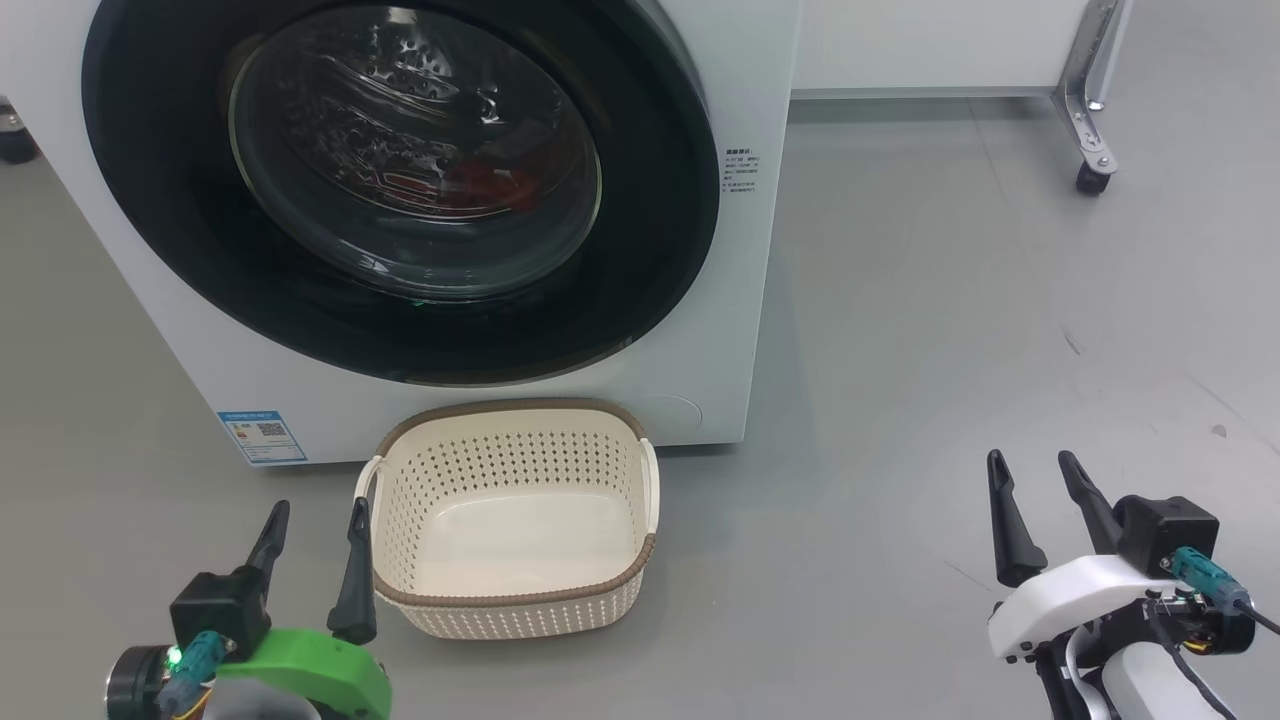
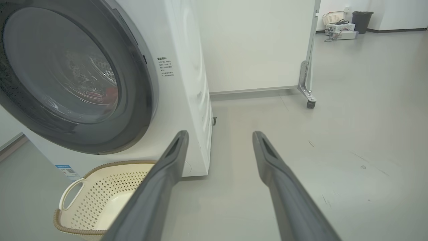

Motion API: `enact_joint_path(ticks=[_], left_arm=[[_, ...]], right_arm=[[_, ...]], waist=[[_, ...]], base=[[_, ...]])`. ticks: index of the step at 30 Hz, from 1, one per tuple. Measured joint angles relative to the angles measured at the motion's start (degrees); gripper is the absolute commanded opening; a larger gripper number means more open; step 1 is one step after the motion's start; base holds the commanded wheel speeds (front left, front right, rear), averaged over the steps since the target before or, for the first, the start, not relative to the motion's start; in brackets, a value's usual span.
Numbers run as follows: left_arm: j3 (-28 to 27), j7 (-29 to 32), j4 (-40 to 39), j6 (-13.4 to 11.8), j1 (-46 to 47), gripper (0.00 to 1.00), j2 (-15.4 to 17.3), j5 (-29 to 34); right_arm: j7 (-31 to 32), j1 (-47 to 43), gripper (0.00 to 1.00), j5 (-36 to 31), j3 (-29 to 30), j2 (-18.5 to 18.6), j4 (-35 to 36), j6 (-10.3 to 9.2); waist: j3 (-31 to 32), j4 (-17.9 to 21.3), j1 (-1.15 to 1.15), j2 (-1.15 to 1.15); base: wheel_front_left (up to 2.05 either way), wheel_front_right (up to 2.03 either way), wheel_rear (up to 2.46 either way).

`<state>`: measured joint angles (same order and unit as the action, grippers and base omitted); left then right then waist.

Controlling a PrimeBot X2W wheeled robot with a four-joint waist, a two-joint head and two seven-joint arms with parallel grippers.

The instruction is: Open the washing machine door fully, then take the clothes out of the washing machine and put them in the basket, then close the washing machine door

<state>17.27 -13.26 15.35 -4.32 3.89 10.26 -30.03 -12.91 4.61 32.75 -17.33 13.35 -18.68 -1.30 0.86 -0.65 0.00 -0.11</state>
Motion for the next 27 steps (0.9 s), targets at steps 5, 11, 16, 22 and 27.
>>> enact_joint_path(ticks=[5, 11, 16, 22, 27], left_arm=[[0.5, -1.0, 0.1, -0.8, 0.0, 1.00, -0.1, 3.7], [0.6, -1.0, 0.6, -1.0, 0.0, 1.00, -0.3, 4.8], [0.4, -1.0, 0.9, -1.0, 0.0, 1.00, -0.4, 4.8], [-0.1, -1.0, 1.1, -1.2, 0.0, 1.00, -0.5, 4.9], [-0.2, -1.0, 1.3, -1.2, 0.0, 1.00, -0.7, 4.9]], right_arm=[[-0.9, 0.3, 1.00, -3.1, -1.0, 0.5, -0.4, -0.69], [-1.1, 0.8, 1.00, -4.1, -1.2, 0.7, -0.6, -0.94], [-1.1, 0.8, 1.00, -4.1, -1.0, 0.7, -0.9, -0.96], [-1.1, 0.8, 1.00, -4.1, -0.9, 0.6, -1.1, -0.96], [-1.1, 0.8, 1.00, -4.1, -0.9, 0.6, -1.2, -0.92]], waist=[[0.0, 0.1, 0.00, 0.00], [0.0, 0.1, 0.00, 0.00], [-0.1, 0.2, 0.00, 0.00], [-0.2, 0.4, 0.00, 0.00], [-0.3, 0.5, 0.00, 0.00]], base=[[0.00, 0.00, 0.00], [0.00, 0.00, 0.00], [0.00, 0.00, 0.00], [0.00, 0.00, 0.00], [0.00, 0.00, 0.00]])
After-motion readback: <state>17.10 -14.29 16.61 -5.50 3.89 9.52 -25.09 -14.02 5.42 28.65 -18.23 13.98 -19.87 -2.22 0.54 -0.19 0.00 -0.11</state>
